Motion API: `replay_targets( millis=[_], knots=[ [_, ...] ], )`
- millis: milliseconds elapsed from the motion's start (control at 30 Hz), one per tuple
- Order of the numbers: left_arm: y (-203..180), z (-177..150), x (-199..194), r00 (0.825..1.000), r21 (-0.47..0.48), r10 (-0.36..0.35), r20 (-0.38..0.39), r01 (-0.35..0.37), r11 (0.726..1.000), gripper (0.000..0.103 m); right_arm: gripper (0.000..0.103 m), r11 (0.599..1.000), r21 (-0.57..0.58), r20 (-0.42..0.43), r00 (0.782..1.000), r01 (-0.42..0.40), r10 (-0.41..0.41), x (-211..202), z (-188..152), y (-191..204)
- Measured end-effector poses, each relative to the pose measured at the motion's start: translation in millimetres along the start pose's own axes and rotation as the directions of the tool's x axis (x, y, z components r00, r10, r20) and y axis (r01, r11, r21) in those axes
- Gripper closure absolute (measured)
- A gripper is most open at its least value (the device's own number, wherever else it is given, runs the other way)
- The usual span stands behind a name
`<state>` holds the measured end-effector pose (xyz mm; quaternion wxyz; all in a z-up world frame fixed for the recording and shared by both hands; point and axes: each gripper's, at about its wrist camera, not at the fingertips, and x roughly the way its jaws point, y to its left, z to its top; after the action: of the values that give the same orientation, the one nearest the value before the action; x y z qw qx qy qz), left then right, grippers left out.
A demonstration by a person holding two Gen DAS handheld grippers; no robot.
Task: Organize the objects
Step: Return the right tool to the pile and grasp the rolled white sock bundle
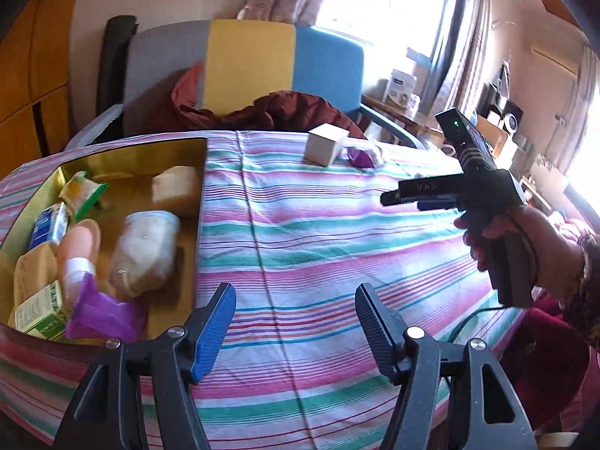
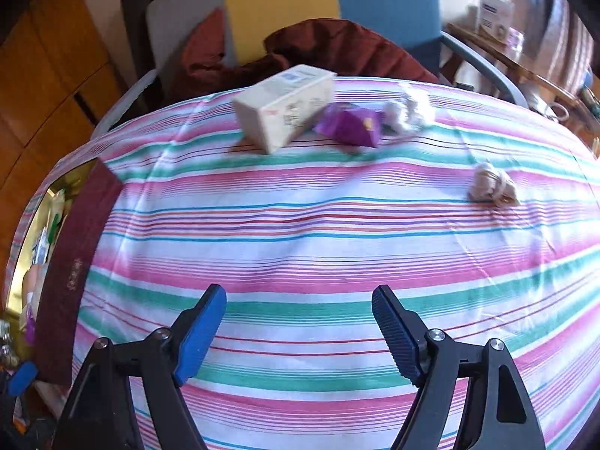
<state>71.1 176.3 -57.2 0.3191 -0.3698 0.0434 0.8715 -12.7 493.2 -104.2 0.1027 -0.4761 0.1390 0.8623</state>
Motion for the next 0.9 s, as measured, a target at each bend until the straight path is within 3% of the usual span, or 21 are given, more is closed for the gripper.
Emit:
replay_targets(
  millis=[267,500,667,733,900],
  knots=[
    [-19.7,4.3,19.3,0.999,0.034,-0.007,-0.047,0.008,0.999,0.036,0.014,0.971,0.195,0.124,0.978,0.139,-0.165,-10.8,43.3,-104.3],
    [-25.8,6.8,28.2,0.997,0.076,0.019,-0.069,-0.013,0.997,0.036,0.014,0.954,0.187,0.157,0.952,0.234,-0.264,16.1,81.6,-124.2],
    [-20.6,8.1,33.7,0.996,0.058,0.026,-0.087,-0.021,0.998,0.036,0.016,0.959,0.154,0.148,0.954,0.237,-0.260,40.0,78.7,-121.1],
    [-19.4,8.2,37.7,0.995,0.048,0.029,-0.095,-0.024,0.999,0.036,0.020,0.965,0.159,0.121,0.965,0.210,-0.231,49.3,73.4,-124.2],
    [-23.8,11.6,47.9,0.994,0.051,0.022,-0.107,-0.017,0.999,0.036,0.032,0.975,0.164,0.167,0.970,0.150,-0.177,44.4,68.9,-127.2]
  ],
)
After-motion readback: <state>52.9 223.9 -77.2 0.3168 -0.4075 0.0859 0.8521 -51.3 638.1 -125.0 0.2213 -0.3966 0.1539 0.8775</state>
